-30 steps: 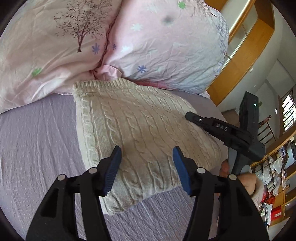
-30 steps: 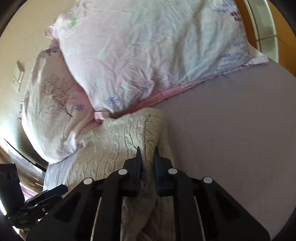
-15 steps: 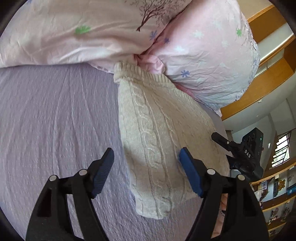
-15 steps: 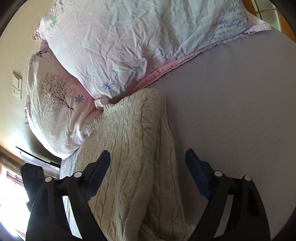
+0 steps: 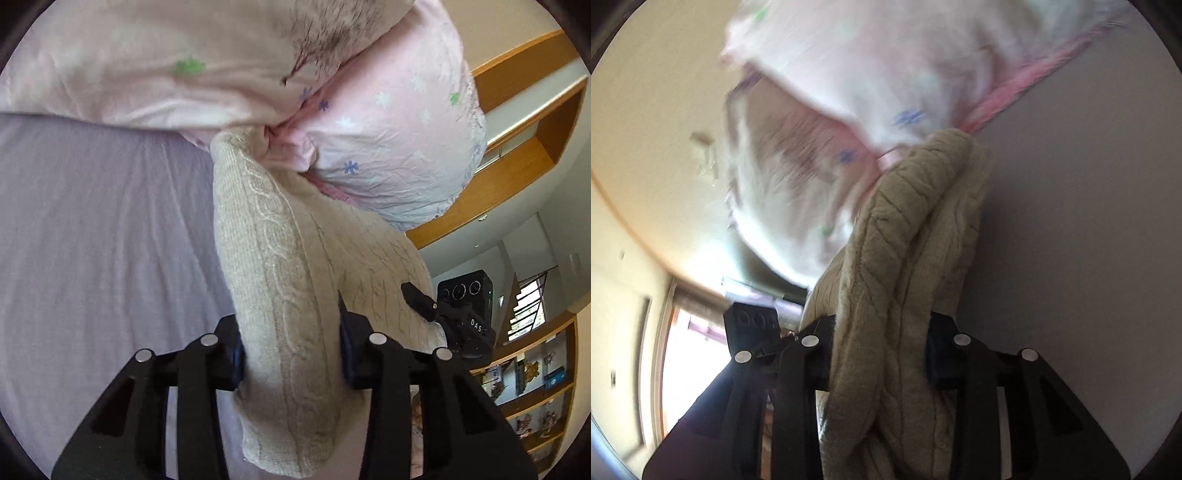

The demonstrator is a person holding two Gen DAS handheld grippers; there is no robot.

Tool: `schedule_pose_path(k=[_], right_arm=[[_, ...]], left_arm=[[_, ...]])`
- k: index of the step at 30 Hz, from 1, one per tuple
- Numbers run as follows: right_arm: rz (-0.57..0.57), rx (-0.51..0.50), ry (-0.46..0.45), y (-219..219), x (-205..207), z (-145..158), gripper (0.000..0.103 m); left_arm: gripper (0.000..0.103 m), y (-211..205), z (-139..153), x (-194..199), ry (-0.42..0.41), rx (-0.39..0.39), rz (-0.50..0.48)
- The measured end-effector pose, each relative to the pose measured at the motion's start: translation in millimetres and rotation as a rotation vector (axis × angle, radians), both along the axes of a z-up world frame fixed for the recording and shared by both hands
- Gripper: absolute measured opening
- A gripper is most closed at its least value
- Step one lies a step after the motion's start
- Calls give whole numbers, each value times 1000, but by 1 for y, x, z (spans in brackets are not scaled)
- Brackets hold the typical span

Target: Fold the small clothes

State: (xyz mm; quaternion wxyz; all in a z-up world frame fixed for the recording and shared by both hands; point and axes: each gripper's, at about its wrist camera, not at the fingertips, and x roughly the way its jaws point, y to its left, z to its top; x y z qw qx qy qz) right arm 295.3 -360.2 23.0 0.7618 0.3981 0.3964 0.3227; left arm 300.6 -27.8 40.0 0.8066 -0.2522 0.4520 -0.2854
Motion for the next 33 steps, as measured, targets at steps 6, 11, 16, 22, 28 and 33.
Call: schedule_pose_path(k=[6,11,16,22,28,33], right_arm=[[124,-236,0,106,21,4,39],[-63,-417,-57,100,-2,34,64],[44,-177,-158,104,-27,68,90],[93,-159,11,136,-3,21,91],[-30,-389,-162,122,-78,70,102],[-120,-728,-140,124,-130,46,102]], left_arm=[[52,71,10,-27,3,221,150],[56,96,19,-50,-66,209,204],[95,64,50,-74,-197,143,119],[101,18,16,-48,-119,409,107],[101,20,42,-109,-197,595,130],[101,35,17,-158,-147,898,229]])
